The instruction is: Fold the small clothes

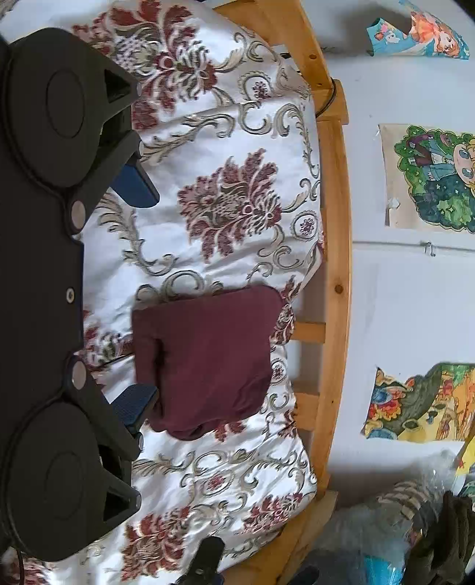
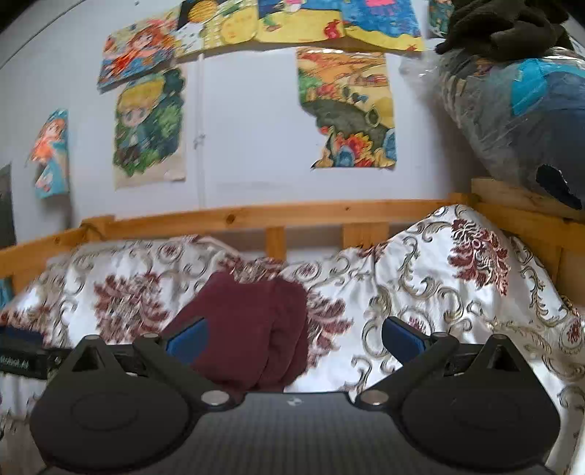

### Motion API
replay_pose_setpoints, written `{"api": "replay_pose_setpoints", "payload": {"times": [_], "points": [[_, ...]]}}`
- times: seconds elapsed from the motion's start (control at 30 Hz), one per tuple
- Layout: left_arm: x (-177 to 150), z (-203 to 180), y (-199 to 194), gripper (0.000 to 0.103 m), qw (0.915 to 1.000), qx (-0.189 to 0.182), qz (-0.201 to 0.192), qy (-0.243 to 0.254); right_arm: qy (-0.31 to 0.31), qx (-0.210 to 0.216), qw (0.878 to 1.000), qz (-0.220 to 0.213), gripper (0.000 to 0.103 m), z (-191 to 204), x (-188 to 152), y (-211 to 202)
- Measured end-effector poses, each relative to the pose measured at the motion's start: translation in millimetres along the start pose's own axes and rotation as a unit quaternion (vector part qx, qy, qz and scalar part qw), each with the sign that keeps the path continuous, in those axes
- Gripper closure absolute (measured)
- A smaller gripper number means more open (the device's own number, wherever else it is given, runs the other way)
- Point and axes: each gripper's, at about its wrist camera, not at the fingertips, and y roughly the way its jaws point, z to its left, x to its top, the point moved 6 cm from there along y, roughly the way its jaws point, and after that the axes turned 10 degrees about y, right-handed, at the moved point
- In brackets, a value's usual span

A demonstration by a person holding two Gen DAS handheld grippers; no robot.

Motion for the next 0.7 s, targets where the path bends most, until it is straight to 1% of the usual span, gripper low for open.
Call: {"api": "replay_pose_setpoints", "payload": {"times": [0.17, 0.3, 0.5, 0.7], "points": [[-17.1, -4.8, -4.4, 0.001, 0.9999, -0.007, 0.010, 0.011, -0.015, 0.006, 1.000, 0.010, 0.000, 7.4, -23.3, -16.2], [-29.2, -7.1, -3.0, 0.001, 0.9998, -0.015, 0.011, 0.000, -0.040, 0.004, 0.999, 0.025, 0.000, 10.9, -40.2, -16.8], [-46.0, -9.5, 2.1, 0.001, 0.9993, -0.011, 0.027, -0.021, -0.009, 0.005, 0.999, 0.049, 0.000, 3.6, -58.4, -17.8], [-49.4, -21.4, 3.6, 0.001, 0.9995, -0.008, 0.031, 0.001, 0.003, 0.002, 0.998, 0.056, 0.000, -0.6, -63.2, -14.2]]}}
